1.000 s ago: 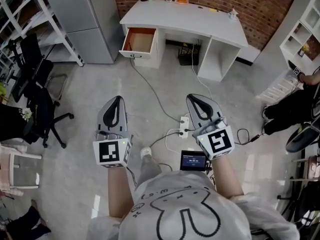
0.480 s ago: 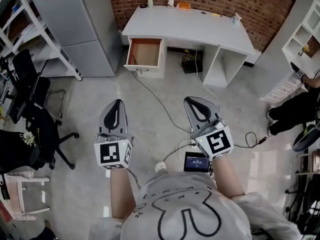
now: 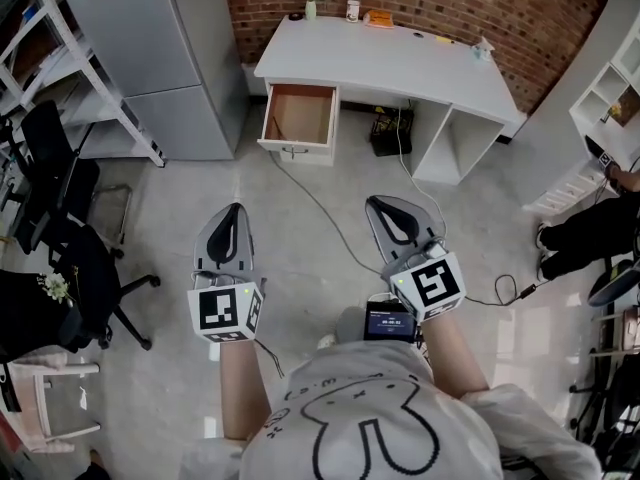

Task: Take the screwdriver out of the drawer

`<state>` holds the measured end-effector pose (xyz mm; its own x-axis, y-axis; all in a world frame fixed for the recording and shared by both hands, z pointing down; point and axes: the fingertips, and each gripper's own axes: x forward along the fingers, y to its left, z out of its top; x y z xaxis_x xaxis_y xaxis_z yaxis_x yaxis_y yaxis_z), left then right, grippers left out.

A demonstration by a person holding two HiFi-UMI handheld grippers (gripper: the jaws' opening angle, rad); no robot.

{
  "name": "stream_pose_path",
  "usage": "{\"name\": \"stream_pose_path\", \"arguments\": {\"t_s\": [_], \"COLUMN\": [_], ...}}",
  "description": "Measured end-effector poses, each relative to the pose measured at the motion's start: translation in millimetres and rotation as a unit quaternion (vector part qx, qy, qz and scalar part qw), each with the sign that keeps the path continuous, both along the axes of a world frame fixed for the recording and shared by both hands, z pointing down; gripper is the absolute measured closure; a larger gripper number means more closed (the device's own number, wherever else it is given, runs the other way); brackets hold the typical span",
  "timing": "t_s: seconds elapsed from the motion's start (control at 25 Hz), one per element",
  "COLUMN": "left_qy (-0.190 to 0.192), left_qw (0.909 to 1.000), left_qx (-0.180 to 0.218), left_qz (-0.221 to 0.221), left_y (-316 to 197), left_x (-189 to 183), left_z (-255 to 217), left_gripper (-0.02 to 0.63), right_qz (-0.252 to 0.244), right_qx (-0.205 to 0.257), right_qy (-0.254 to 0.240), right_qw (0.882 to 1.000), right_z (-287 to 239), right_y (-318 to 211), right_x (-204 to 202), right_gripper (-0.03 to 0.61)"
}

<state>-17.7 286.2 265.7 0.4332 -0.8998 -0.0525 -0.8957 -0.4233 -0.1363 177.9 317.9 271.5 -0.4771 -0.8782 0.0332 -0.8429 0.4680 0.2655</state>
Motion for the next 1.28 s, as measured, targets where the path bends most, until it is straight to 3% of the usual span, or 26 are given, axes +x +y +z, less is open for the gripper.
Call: {"name": "stream_pose_path", "arguments": {"t_s": [0.56,1.0,1.28], "left_qy": [-0.001,0.007,-0.001], "left_qw": [0.9996,0.9979,0.9974], "left_qx": [-0.002,-0.003,-0.013], "left_qz": [-0.027,-0.064,-0.071], "left_y": [-78,-216,-306], "left_x": [-34,-60,-55], "left_z": [10,4,3], "left_gripper": [0.601,0.601,0.601], "right_qz": [-0.032,-0.061,-0.065], "right_qx": [0.000,0.001,-0.018], "right_qy": [0.002,0.006,0.001], "right_qw": [1.000,0.998,0.998], "right_z": [10,6,5], "right_y": [-90,-238,-333], "right_x": [-31,-50,-45], "right_gripper": [0.555,0.555,0.555]}}
